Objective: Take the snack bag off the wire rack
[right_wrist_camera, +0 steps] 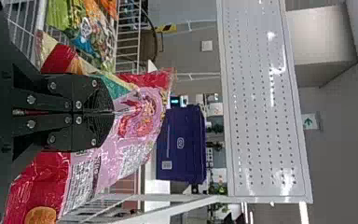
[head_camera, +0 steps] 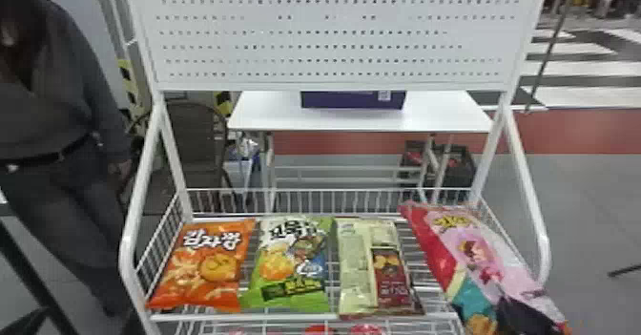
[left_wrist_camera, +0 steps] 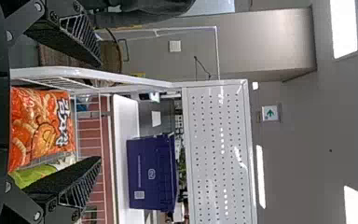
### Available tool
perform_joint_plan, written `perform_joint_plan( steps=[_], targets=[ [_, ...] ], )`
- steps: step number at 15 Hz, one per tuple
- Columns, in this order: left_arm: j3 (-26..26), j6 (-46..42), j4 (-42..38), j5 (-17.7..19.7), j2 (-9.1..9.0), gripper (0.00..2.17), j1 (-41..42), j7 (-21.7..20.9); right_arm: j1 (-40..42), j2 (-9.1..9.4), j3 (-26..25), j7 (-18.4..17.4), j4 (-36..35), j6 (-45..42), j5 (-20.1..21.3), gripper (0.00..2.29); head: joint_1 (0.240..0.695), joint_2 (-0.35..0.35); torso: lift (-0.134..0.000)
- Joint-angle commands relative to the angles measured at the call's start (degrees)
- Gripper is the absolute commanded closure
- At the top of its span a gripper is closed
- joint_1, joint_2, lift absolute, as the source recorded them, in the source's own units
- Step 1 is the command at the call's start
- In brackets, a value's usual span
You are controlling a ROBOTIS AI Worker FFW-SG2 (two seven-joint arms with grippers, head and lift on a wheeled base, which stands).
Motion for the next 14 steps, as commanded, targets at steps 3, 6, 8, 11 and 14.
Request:
perform_joint_plan(
  steps=[3, 6, 8, 11, 14],
  targets=[
    [1.04, -1.01, 1.65, 0.10, 0.39, 0.19, 0.91, -0.58, 8.09, 0.15, -0.88, 0.26, -2.81, -1.39, 3.82, 2.11, 0.499, 0.000, 0.000],
    [0.77, -2.41, 3.68, 0.72, 0.56, 0.19, 0.91, -0.75, 12.66, 1.11, -1.06, 0.35, -2.46, -4.37, 6.46, 2.11, 0.499, 0.000, 0.000],
    [0.95, -2.94, 3.50, 1.24, 0.74, 0.19, 1.18, -0.67, 13.72, 1.90, -1.76, 0.35, -1.05, -6.83, 6.46, 2.11, 0.499, 0.000, 0.000],
    [0.95, -3.82, 3.94, 1.77, 0.83, 0.19, 1.44, -0.84, 13.54, 3.05, -1.15, 0.35, 0.09, -7.01, 7.08, 2.11, 0.499, 0.000, 0.000],
    [0.07, -3.64, 5.26, 2.65, 0.83, 0.19, 0.30, -0.75, 13.02, 3.66, -0.27, 0.44, 0.97, -7.36, 7.08, 2.11, 0.499, 0.000, 0.000]
  ],
)
